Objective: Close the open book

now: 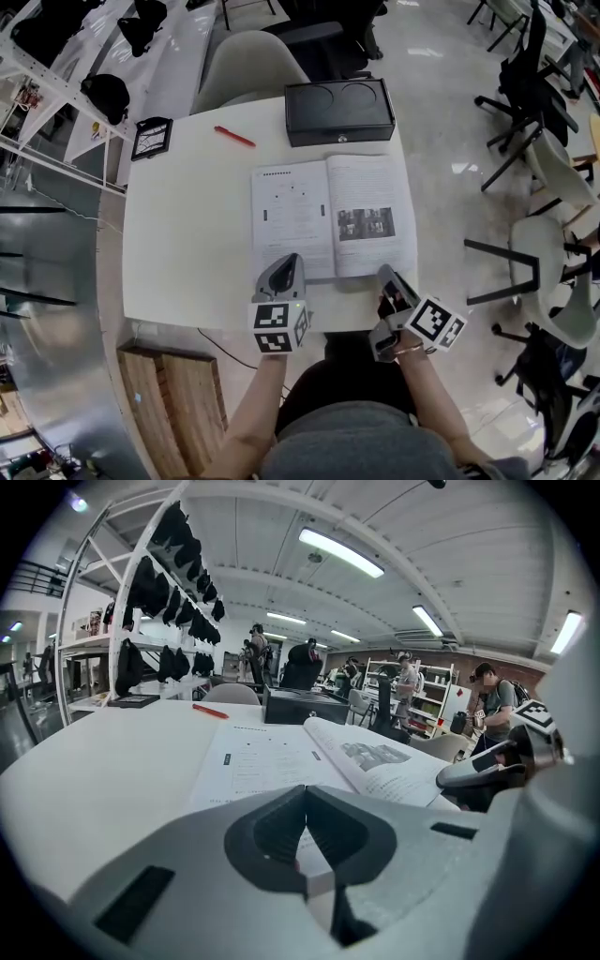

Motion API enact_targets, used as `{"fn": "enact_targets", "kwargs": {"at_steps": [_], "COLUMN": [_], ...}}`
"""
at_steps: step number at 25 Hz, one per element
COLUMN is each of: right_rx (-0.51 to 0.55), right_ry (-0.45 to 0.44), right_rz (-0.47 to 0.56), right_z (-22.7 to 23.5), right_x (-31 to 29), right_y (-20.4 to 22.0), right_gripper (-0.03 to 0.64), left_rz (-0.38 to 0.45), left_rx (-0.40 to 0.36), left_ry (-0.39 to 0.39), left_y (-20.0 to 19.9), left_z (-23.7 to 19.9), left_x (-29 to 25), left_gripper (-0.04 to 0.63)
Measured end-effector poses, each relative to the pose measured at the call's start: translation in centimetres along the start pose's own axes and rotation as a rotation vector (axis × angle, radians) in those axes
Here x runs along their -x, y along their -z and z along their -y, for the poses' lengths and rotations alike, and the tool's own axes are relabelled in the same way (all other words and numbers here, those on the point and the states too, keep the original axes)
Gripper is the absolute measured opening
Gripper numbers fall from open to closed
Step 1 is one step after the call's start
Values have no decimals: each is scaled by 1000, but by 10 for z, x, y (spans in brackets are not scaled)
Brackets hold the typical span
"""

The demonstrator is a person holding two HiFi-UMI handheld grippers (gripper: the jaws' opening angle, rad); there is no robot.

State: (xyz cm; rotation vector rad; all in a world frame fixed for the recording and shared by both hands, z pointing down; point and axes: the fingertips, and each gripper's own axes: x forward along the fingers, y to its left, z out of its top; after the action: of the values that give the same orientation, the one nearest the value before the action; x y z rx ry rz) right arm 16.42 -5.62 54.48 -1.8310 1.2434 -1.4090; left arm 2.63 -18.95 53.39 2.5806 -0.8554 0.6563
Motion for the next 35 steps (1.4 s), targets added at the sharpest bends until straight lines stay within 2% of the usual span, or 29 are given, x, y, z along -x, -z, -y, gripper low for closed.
{"fn": "enact_targets", "kwargs": {"at_steps": [14, 35], "right_rx": [262, 540], "right_ry": [-94, -217], "right_rz": [-11, -97], "right_z": [-36, -96], "right_x": [3, -11], "right_y": [-4, 20], "right_gripper": [12, 11], "left_rz": [3, 36], "left_rx": [49, 119], "left_ry": [-83, -200], "left_y": [9, 16], "left_z": [-16, -43], "left_x": [13, 46], "left_gripper": [6, 6]}}
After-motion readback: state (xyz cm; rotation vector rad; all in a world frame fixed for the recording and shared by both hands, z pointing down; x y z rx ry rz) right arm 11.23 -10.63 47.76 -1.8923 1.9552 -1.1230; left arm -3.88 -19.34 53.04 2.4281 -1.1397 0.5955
